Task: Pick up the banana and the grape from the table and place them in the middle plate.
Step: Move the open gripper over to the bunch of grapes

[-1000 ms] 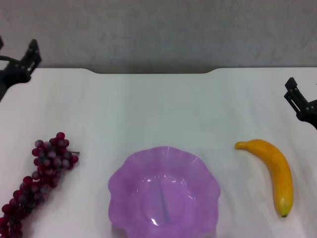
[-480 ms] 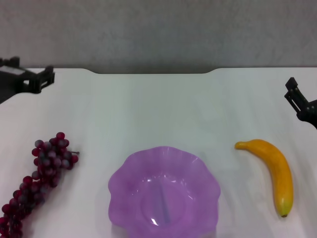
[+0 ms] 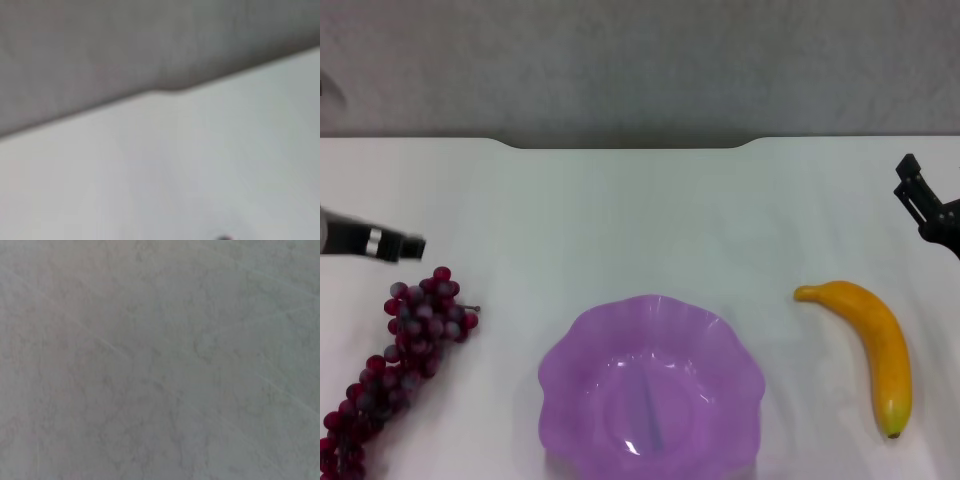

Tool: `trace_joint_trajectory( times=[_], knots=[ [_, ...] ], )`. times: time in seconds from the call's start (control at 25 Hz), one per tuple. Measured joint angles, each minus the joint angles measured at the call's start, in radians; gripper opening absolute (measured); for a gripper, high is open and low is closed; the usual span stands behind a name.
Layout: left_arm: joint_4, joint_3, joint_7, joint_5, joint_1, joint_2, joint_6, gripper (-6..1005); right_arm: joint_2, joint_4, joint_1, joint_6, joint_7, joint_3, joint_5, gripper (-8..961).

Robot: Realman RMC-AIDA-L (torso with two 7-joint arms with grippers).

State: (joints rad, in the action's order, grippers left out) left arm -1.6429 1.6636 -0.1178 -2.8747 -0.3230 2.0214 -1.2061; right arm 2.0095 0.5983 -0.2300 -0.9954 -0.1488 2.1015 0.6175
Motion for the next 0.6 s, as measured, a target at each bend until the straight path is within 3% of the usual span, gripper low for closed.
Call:
trace_joint_trajectory(
  times=[0.16, 0.6],
  knots=[
    [0.086, 0.007, -0.003, 0.0, -0.046, -0.005, -0.047, 755, -0.001, 0.0, -0.001, 0.0, 0.0, 0.0, -0.001, 849],
    [0.294, 0.008, -0.012, 0.002, -0.129, -0.006, -0.015, 752, -0.002, 0.001, -0.002, -0.002, 0.0, 0.0, 0.001, 845]
  ],
)
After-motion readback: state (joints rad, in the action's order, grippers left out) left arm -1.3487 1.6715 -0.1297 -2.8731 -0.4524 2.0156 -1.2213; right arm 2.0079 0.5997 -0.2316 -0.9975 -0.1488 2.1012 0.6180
